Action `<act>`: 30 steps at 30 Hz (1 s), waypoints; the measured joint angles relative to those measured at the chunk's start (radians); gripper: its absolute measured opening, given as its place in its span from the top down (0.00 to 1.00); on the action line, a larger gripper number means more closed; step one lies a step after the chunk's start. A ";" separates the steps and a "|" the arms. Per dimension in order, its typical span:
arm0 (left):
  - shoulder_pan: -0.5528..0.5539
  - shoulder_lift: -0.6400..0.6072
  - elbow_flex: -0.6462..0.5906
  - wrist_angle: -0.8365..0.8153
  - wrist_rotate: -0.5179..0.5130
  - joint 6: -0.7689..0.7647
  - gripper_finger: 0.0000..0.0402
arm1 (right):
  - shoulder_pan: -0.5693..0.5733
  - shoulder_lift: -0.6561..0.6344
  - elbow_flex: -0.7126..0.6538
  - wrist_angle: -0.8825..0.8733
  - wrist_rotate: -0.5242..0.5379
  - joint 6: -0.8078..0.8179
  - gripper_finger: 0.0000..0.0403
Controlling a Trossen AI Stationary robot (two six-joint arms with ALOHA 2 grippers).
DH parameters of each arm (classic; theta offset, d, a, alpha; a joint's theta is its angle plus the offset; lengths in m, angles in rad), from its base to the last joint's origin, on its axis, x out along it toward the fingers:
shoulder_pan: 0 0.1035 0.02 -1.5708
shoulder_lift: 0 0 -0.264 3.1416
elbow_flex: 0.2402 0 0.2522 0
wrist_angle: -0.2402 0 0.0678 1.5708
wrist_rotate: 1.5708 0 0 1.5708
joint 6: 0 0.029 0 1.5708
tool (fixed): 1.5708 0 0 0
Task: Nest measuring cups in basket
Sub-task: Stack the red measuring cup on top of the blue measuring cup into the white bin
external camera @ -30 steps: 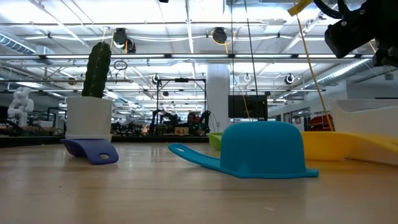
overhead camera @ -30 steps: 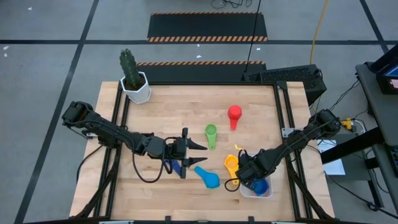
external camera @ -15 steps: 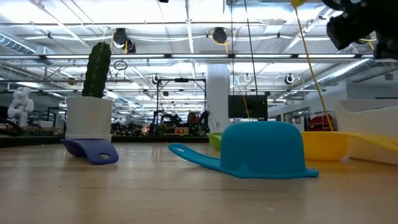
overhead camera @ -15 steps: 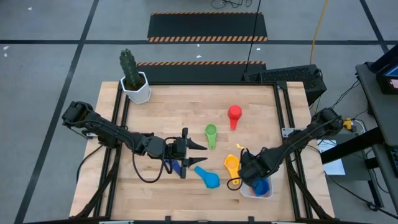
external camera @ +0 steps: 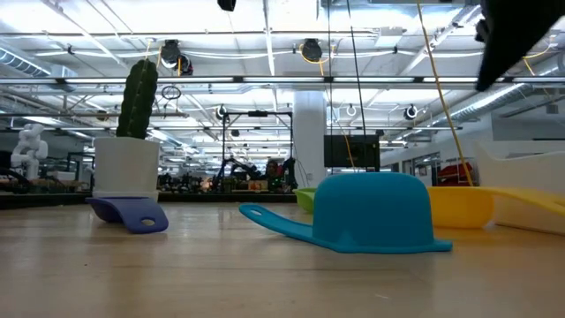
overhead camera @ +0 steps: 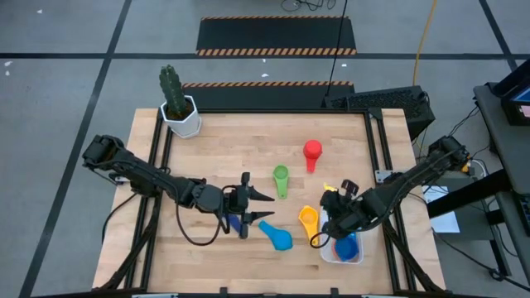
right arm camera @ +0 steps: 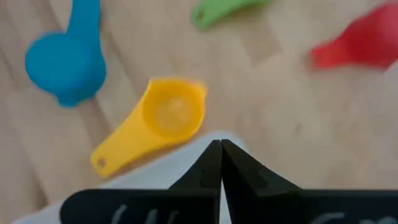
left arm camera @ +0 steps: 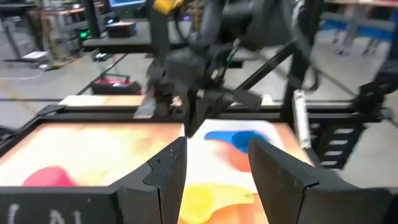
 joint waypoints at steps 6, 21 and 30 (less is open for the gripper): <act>0.029 0.000 0.000 -0.091 -0.050 -0.012 0.57 | 0.000 -0.043 -0.024 0.037 0.188 -0.084 1.00; 0.140 0.000 0.000 -0.161 -0.051 -0.025 0.57 | -0.112 -0.091 -0.214 0.226 0.250 -0.219 1.00; 0.146 0.000 0.000 -0.161 -0.045 -0.012 0.57 | -0.358 -0.091 -0.285 0.491 0.051 -0.510 0.84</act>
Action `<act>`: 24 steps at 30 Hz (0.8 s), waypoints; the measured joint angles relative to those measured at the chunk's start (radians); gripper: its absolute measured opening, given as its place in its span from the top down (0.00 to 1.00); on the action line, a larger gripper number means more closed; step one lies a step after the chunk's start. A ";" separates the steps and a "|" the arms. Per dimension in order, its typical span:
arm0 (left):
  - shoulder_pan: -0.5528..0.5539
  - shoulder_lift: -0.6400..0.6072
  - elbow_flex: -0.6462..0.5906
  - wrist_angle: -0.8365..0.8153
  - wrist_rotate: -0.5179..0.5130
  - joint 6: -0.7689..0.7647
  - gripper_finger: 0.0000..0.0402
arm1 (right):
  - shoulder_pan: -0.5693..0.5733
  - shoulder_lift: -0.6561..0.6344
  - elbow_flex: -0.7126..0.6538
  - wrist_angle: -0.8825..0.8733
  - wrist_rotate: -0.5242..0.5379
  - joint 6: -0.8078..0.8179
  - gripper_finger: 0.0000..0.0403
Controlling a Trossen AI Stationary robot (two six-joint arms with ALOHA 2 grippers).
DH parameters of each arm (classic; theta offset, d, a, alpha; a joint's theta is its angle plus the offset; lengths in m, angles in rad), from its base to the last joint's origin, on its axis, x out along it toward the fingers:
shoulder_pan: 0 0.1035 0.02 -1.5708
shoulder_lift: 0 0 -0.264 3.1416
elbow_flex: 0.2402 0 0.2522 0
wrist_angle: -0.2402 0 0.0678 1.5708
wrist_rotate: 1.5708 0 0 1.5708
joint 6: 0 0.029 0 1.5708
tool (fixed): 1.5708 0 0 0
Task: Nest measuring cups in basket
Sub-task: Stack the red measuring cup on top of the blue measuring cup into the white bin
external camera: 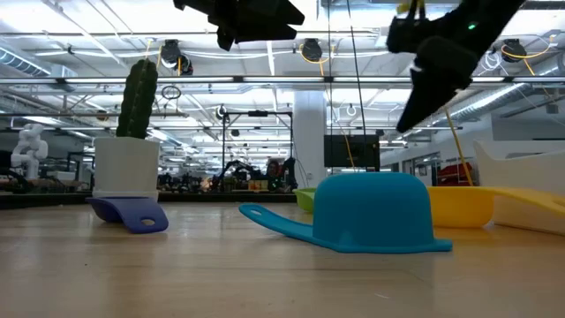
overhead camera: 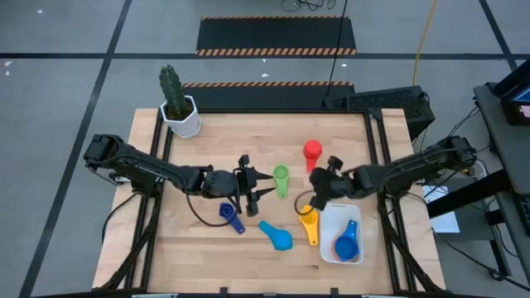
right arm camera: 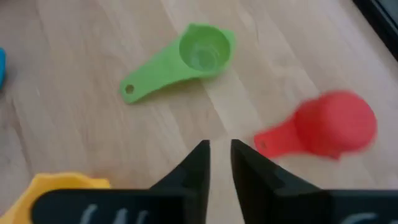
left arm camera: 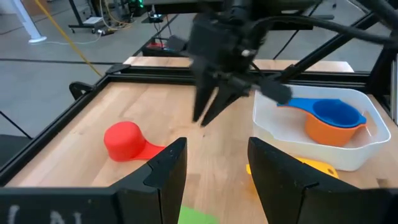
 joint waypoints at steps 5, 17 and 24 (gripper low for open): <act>0.000 0.000 0.000 -0.022 0.002 0.003 0.57 | -0.147 0.023 -0.052 0.148 -0.113 -0.252 0.72; 0.017 0.000 0.000 -0.012 0.005 0.004 0.57 | -0.273 0.032 -0.208 0.299 -0.125 -0.547 0.54; 0.032 0.000 0.000 -0.012 0.006 0.004 0.57 | -0.271 0.032 -0.307 0.458 -0.126 -0.617 0.57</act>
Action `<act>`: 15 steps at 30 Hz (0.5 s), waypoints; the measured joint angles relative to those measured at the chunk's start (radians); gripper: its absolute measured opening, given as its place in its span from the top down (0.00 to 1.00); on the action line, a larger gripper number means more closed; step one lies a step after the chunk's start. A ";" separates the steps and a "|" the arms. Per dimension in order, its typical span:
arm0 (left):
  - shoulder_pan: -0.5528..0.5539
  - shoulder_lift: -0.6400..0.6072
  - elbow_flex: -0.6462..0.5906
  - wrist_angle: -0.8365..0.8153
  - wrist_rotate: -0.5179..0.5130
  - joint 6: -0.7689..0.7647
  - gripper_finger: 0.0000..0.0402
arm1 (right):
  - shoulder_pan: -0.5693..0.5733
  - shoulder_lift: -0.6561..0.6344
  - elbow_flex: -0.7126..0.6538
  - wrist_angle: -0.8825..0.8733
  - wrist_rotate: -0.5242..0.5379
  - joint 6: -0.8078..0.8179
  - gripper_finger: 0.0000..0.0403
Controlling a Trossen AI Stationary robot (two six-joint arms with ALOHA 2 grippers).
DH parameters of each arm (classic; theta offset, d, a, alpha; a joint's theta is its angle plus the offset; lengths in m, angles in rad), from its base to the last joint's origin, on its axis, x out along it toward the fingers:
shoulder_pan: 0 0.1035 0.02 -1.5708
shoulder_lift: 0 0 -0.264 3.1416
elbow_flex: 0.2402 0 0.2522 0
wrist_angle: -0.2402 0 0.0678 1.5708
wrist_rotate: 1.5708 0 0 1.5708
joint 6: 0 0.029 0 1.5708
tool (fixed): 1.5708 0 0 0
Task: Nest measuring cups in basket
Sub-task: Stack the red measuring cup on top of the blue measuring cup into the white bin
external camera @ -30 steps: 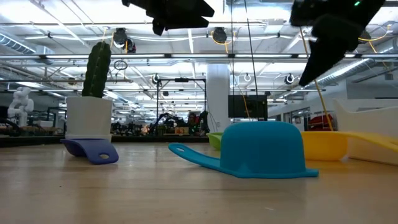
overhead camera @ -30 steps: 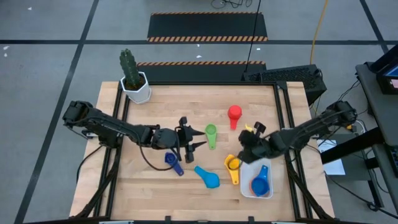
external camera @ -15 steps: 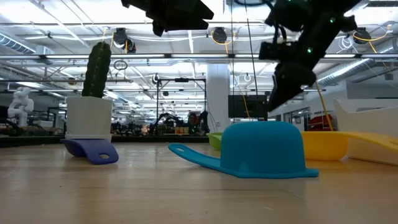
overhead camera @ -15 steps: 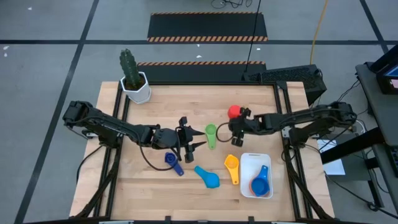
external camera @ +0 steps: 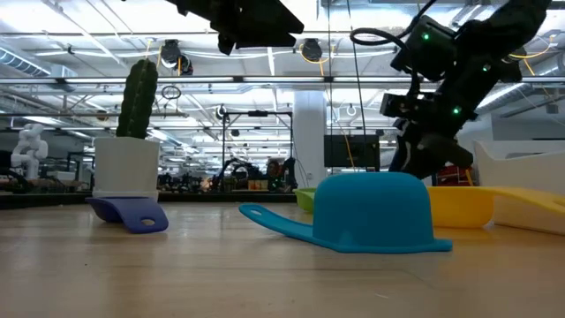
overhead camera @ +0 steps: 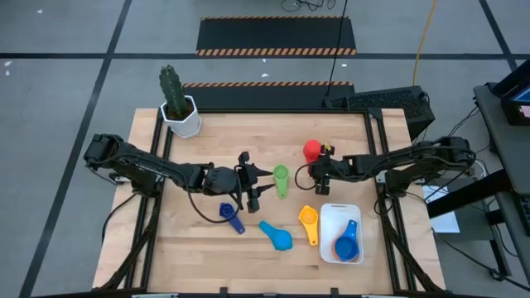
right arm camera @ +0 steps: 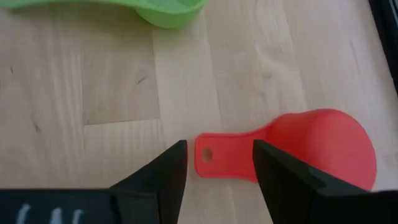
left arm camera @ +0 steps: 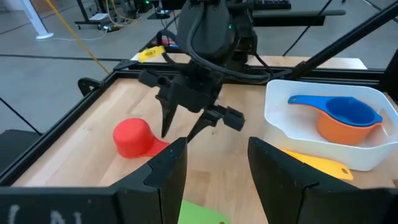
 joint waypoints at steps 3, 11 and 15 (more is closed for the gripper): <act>0.000 0.000 0.000 0.000 0.012 0.000 0.57 | 0.000 0.000 -0.020 0.041 -0.001 -0.028 0.57; 0.001 0.000 0.000 0.005 0.012 0.000 0.57 | 0.000 0.078 -0.022 0.067 -0.001 -0.067 0.57; 0.001 0.000 0.000 0.005 0.012 0.001 0.57 | 0.001 0.144 -0.021 0.112 0.017 -0.082 0.58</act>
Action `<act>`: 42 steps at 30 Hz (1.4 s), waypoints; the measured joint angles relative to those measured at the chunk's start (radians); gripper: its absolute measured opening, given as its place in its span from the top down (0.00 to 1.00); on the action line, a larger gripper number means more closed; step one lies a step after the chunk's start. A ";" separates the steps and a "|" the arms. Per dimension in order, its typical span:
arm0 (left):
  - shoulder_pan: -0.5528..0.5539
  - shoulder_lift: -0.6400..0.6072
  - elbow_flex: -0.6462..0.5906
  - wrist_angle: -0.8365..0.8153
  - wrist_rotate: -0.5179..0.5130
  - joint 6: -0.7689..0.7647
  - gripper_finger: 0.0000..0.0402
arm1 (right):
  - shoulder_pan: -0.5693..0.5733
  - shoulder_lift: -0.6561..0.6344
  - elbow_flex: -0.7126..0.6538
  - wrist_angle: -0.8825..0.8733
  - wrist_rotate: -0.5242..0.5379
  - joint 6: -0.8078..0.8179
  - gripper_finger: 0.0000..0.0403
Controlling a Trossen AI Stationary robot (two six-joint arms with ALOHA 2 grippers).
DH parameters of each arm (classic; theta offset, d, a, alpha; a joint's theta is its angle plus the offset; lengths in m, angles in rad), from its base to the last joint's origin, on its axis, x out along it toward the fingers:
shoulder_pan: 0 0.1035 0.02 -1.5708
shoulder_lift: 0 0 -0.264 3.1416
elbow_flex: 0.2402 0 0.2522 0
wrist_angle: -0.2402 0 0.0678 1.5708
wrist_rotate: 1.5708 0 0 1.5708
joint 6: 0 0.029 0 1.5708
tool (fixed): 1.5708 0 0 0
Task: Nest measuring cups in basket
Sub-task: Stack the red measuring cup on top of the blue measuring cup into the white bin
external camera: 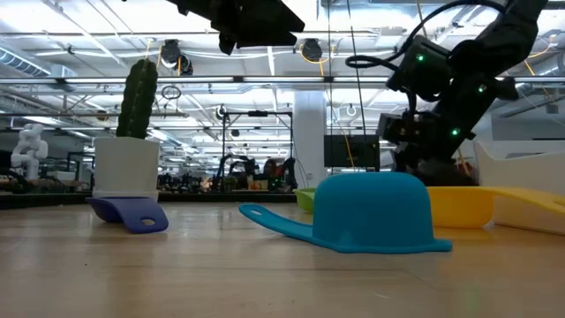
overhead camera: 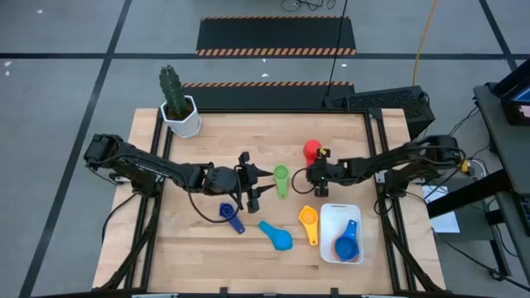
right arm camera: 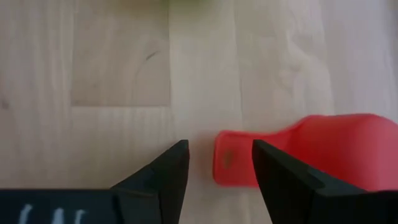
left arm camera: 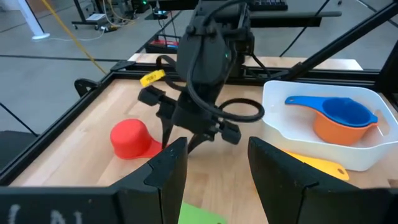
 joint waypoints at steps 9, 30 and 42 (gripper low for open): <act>0.000 0.000 0.000 -0.007 0.000 0.006 0.57 | 0.001 0.034 0.002 0.005 0.125 -0.007 0.58; 0.000 0.000 0.000 0.022 0.000 0.004 0.57 | 0.087 -0.044 0.031 -0.096 0.180 0.062 0.98; -0.022 0.000 0.000 0.080 -0.001 0.031 0.57 | 0.245 -0.298 0.270 -0.591 0.136 0.346 1.00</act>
